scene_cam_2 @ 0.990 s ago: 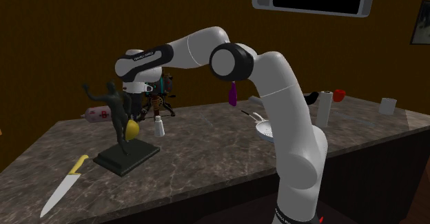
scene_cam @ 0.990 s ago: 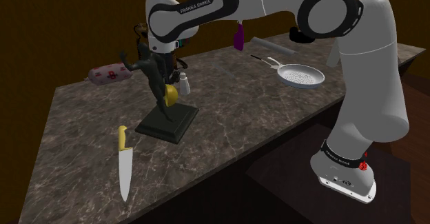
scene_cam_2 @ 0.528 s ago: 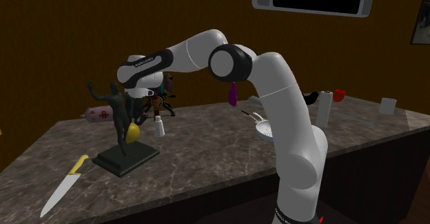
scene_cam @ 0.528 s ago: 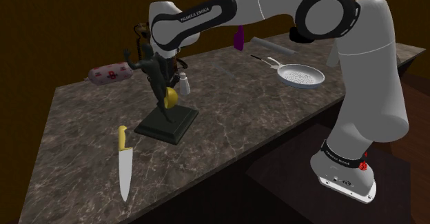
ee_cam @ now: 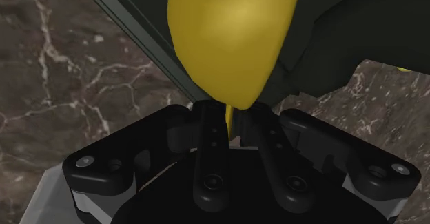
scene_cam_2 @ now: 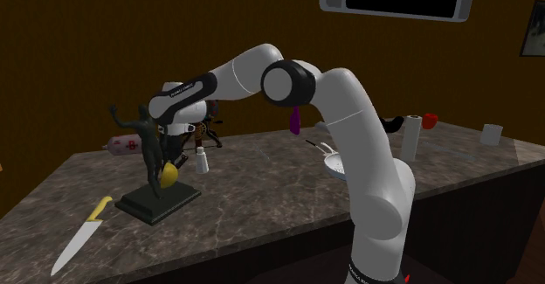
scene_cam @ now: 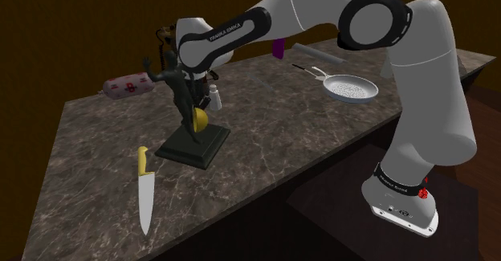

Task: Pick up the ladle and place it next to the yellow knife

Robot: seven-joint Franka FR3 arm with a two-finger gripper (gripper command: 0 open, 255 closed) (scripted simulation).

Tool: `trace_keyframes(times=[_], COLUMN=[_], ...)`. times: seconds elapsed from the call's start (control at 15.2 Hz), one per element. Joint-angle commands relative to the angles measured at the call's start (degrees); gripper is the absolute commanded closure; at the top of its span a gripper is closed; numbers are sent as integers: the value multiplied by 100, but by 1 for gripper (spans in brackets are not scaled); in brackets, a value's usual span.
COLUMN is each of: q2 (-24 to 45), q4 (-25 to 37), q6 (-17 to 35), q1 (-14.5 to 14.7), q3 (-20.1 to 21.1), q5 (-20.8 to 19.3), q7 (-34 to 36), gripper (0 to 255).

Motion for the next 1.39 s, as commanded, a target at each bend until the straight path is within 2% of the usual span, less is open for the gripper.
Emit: trace_keyframes(times=[0.0, 0.4, 0.46, 0.59, 0.73, 0.79, 1.06, 1.32], q2=[106, 106, 126, 353, 299, 106, -182, -182], q4=[-126, -126, -135, 190, 139, -126, 155, 155], q6=[46, 46, 82, -26, -26, 46, -530, -530], q1=[43, 52, 81, 52, 52, 54, -18, -18], q3=[13, 2, 9, -10, -9, -1, -12, -12], q5=[-24, -17, -23, -39, -38, -15, -22, -22], q7=[-2, -6, 25, -12, -8, -7, 2, 2], gripper=[255, 255, 0, 0, 0, 0, 0, 0])
